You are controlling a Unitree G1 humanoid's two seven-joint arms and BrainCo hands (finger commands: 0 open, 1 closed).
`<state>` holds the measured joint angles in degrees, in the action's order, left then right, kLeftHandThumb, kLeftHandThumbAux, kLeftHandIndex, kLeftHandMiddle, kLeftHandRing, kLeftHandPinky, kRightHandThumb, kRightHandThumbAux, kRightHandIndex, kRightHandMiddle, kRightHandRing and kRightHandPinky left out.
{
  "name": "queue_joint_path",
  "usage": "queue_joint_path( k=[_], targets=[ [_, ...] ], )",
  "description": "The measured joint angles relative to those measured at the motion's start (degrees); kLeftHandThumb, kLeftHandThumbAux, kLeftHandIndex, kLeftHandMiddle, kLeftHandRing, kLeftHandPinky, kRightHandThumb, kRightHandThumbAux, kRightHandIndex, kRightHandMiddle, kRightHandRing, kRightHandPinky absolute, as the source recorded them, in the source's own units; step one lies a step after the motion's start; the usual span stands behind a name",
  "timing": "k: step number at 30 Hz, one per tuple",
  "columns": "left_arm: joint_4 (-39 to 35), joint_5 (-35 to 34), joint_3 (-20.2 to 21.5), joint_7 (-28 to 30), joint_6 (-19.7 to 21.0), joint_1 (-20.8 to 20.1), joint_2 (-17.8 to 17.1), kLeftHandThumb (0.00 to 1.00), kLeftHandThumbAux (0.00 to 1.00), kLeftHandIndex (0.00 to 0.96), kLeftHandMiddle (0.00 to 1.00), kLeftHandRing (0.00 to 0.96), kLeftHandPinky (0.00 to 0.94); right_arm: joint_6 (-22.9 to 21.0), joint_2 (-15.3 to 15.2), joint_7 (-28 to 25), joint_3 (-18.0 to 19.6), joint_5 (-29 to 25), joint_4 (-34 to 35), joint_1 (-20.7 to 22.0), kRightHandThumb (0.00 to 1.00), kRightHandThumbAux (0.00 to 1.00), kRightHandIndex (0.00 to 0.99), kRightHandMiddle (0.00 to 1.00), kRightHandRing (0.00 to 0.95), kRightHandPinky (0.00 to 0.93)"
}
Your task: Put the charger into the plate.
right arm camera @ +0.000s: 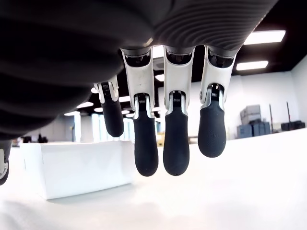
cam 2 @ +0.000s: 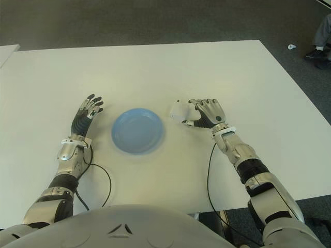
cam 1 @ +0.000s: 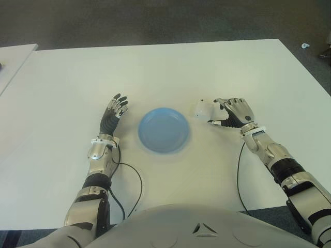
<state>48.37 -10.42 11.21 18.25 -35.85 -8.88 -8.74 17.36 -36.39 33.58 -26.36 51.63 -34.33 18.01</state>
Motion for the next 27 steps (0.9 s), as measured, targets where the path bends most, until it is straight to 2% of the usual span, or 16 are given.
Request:
queue_joint_path(
  k=[8,12,17,19,27],
  targets=[
    [0.1,-0.2,0.1,0.3,0.0,0.0,-0.2,0.0,0.505,0.077,0.166,0.162,0.181,0.0,-2.5,-0.5,0.8,0.5,3.0,-1.0,0.351,0.386,0.239,0.555,0.588,0.629],
    [0.2,-0.2,0.1,0.4,0.0,0.0,-0.3,0.0,0.506,0.081,0.169,0.165,0.181,-0.4,-3.0,-0.5,1.2,1.0,4.1,-1.5,0.355,0.372,0.225,0.537,0.574,0.608],
    [0.4,-0.2,0.1,0.6,0.0,0.0,-0.4,0.0,0.508,0.077,0.168,0.166,0.183,-1.6,-3.0,0.2,2.2,1.4,6.0,-2.0,0.366,0.334,0.199,0.452,0.489,0.501],
    [0.5,-0.2,0.1,0.7,0.0,-0.1,-0.5,0.0,0.509,0.076,0.166,0.164,0.181,-2.1,-2.9,0.5,2.5,1.8,6.7,-2.0,0.369,0.319,0.183,0.4,0.427,0.431],
    [1.6,-0.2,0.4,0.8,0.0,-0.7,-0.9,0.0,0.512,0.079,0.162,0.159,0.176,-3.8,-2.2,2.2,3.1,2.4,8.3,-2.1,0.364,0.294,0.125,0.268,0.288,0.285]
  ],
)
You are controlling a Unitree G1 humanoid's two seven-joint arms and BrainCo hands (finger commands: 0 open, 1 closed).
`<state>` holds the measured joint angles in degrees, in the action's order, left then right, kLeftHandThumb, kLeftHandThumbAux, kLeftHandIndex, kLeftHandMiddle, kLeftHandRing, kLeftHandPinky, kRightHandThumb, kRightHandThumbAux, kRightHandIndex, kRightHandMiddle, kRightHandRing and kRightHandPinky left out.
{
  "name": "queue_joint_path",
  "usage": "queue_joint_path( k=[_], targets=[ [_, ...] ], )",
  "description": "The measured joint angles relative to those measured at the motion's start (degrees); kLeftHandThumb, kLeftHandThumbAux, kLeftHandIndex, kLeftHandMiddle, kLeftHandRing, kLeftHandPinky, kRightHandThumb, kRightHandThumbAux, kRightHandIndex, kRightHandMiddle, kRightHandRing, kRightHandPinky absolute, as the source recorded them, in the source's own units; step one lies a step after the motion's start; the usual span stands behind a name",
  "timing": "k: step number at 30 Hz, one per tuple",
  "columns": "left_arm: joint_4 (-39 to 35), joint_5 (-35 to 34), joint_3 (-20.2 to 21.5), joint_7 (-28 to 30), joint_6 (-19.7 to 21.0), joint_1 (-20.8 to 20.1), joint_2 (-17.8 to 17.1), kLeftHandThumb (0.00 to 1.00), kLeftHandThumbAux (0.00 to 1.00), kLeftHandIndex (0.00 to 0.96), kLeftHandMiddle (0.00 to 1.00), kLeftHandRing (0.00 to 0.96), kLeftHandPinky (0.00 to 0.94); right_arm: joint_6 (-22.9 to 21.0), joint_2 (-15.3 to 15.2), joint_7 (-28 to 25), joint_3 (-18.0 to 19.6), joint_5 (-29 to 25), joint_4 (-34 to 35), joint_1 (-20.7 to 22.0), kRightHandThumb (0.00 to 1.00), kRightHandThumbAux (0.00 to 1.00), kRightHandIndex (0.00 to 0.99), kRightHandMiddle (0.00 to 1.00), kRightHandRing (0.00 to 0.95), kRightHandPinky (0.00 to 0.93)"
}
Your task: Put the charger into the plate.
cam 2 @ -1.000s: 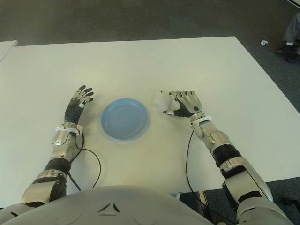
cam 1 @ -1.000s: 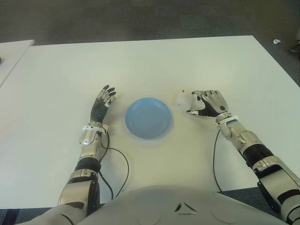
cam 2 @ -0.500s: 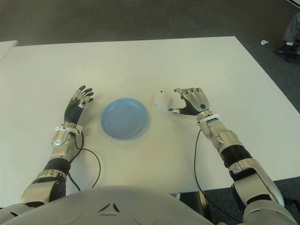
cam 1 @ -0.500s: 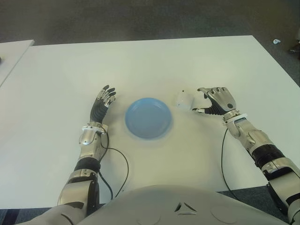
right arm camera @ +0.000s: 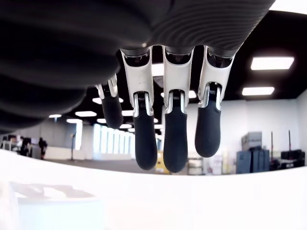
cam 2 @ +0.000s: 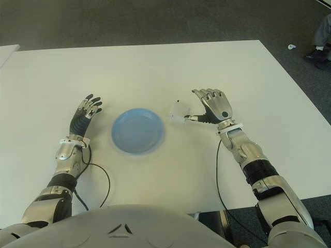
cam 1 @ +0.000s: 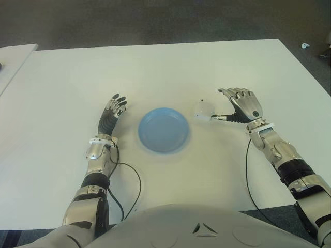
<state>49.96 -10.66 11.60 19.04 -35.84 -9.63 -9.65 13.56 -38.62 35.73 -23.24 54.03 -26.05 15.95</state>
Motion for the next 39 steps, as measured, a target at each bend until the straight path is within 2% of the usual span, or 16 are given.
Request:
queue_joint_path(
  k=[8,10,13,16,23,29,39],
  targets=[
    [0.3,0.0,0.2,0.0,0.0,-0.2,0.0,0.0,0.513,0.075,0.155,0.155,0.175,-1.1,1.1,0.3,0.1,0.0,1.2,-0.2,0.337,0.295,0.056,0.187,0.21,0.207],
    [0.4,0.0,0.4,0.0,0.0,-0.3,0.0,0.0,0.516,0.077,0.157,0.157,0.176,-1.5,1.3,0.3,0.1,0.1,1.5,-0.2,0.32,0.3,0.039,0.159,0.18,0.157],
    [0.7,0.0,0.6,0.0,0.0,-0.4,-0.1,0.0,0.518,0.076,0.156,0.154,0.161,-1.8,1.5,-0.4,0.1,0.1,1.9,-0.2,0.293,0.291,0.013,0.073,0.07,0.051],
    [0.7,0.0,0.7,0.0,0.0,-0.5,-0.1,0.0,0.517,0.072,0.154,0.153,0.159,-2.1,1.6,-2.4,0.1,-0.1,2.2,-0.2,0.281,0.247,0.004,0.024,0.022,0.016],
    [0.8,0.1,0.8,0.0,0.0,-0.5,-0.1,0.0,0.515,0.072,0.157,0.155,0.162,-2.2,2.2,-8.3,0.3,-2.3,3.0,-0.2,0.283,0.154,0.0,0.001,0.001,0.0],
    [0.8,0.2,0.7,0.0,0.0,-0.5,-0.1,0.0,0.524,0.075,0.159,0.157,0.161,-3.5,4.7,-14.1,1.0,-5.0,3.2,-0.2,0.303,0.137,0.0,0.0,0.0,0.0],
    [0.8,0.3,0.8,0.0,0.0,-0.5,-0.1,0.0,0.532,0.081,0.167,0.163,0.164,-8.1,7.9,-22.1,1.3,-6.0,4.1,-0.2,0.332,0.121,0.0,0.0,0.0,0.0]
  ],
)
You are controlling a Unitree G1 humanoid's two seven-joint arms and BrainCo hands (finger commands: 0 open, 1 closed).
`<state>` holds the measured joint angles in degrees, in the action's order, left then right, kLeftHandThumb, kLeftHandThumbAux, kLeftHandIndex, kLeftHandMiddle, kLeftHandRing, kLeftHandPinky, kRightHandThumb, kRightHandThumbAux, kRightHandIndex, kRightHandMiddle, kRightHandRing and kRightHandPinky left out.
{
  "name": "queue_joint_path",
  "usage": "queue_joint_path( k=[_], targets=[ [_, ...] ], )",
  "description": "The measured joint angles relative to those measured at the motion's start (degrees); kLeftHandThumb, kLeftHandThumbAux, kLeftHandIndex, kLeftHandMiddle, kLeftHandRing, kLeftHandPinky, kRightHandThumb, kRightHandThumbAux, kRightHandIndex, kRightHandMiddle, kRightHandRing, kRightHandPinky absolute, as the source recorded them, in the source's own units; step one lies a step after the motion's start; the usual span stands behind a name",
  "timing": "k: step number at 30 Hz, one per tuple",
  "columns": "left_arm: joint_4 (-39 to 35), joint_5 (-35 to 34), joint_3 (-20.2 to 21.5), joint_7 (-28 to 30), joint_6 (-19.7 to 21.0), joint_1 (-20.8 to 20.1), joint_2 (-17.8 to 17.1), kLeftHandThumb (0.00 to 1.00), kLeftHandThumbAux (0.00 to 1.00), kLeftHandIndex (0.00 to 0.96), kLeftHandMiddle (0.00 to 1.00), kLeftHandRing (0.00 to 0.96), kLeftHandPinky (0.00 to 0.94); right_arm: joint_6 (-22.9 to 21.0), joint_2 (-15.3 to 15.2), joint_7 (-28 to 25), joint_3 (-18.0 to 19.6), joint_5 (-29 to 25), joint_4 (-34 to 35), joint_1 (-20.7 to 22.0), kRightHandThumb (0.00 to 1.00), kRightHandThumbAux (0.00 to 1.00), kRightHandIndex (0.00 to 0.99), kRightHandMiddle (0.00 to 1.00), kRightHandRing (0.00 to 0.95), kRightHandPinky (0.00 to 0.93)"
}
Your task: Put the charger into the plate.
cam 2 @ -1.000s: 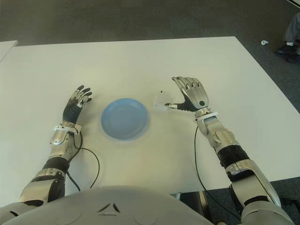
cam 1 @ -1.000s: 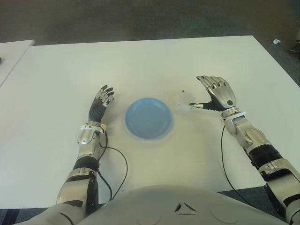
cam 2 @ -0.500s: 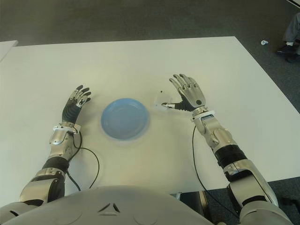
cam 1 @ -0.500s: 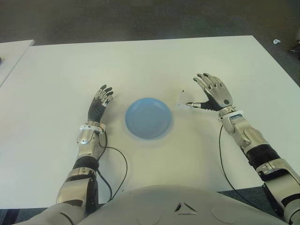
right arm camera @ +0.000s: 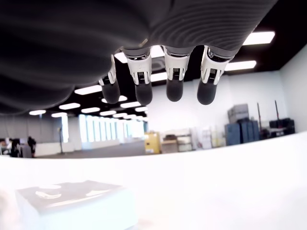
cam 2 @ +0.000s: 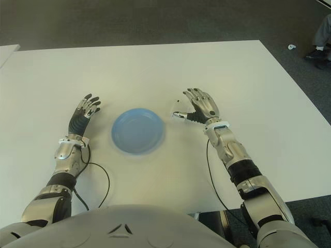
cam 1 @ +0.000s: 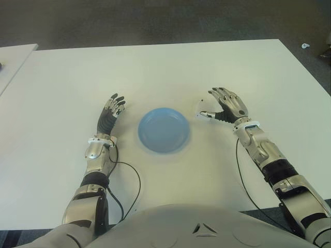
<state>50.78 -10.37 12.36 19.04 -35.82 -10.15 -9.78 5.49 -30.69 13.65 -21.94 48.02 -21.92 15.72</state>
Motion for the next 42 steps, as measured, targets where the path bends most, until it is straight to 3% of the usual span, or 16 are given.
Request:
queue_joint_path(
  k=[21,42],
  targets=[
    [0.0,0.2,-0.1,0.0,0.0,0.0,0.0,0.0,0.511,0.077,0.169,0.172,0.194,-5.3,5.1,-4.3,-2.4,1.0,-5.0,1.6,0.317,0.115,0.0,0.0,0.0,0.0],
    [0.0,0.1,0.0,0.0,0.0,0.0,0.0,0.0,0.506,0.076,0.171,0.177,0.201,-6.0,7.2,-1.3,-4.0,1.0,-11.1,3.9,0.294,0.104,0.0,0.0,0.0,0.0]
  ],
)
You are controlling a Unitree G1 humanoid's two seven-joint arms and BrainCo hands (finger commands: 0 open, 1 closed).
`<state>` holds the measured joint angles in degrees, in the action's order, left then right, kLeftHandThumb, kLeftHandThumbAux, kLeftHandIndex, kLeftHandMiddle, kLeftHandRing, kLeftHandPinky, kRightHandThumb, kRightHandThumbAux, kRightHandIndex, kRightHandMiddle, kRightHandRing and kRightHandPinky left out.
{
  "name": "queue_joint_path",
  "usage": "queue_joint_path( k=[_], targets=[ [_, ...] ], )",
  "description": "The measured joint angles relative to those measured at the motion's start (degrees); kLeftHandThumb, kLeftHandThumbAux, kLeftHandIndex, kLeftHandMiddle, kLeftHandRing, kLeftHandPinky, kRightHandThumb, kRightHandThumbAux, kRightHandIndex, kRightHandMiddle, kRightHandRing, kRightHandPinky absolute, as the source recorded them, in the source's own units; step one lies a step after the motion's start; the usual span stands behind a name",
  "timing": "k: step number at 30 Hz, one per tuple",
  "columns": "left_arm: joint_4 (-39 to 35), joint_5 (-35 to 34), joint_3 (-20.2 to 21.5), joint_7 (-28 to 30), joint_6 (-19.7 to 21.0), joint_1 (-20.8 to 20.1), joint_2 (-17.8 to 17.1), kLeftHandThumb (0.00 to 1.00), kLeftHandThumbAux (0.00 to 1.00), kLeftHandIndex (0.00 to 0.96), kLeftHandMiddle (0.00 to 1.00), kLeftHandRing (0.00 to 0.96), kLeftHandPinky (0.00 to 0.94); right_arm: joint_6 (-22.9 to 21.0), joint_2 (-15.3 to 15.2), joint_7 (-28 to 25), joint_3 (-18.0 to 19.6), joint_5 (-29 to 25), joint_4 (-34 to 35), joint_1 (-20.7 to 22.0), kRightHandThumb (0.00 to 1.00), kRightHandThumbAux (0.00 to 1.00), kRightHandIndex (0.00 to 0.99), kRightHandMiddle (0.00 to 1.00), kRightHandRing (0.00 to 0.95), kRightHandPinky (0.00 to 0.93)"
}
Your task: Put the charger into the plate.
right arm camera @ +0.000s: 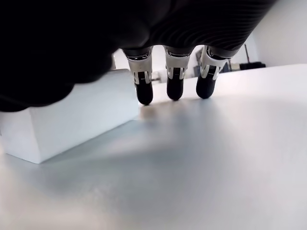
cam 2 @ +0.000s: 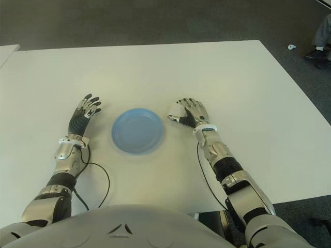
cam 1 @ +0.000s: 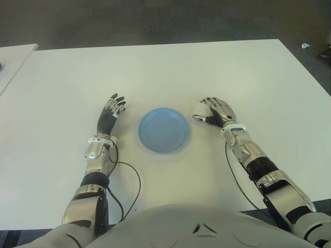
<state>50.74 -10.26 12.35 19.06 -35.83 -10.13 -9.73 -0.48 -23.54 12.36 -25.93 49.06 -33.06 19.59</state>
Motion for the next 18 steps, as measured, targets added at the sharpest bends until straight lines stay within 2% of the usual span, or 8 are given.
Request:
queue_joint_path(
  k=[18],
  targets=[
    [-0.1,-0.4,0.1,0.5,0.0,0.0,0.0,0.0,0.507,0.072,0.169,0.172,0.194,0.0,0.0,1.7,-1.8,0.1,-1.1,0.5,0.302,0.102,0.0,0.0,0.0,0.0]
  ],
)
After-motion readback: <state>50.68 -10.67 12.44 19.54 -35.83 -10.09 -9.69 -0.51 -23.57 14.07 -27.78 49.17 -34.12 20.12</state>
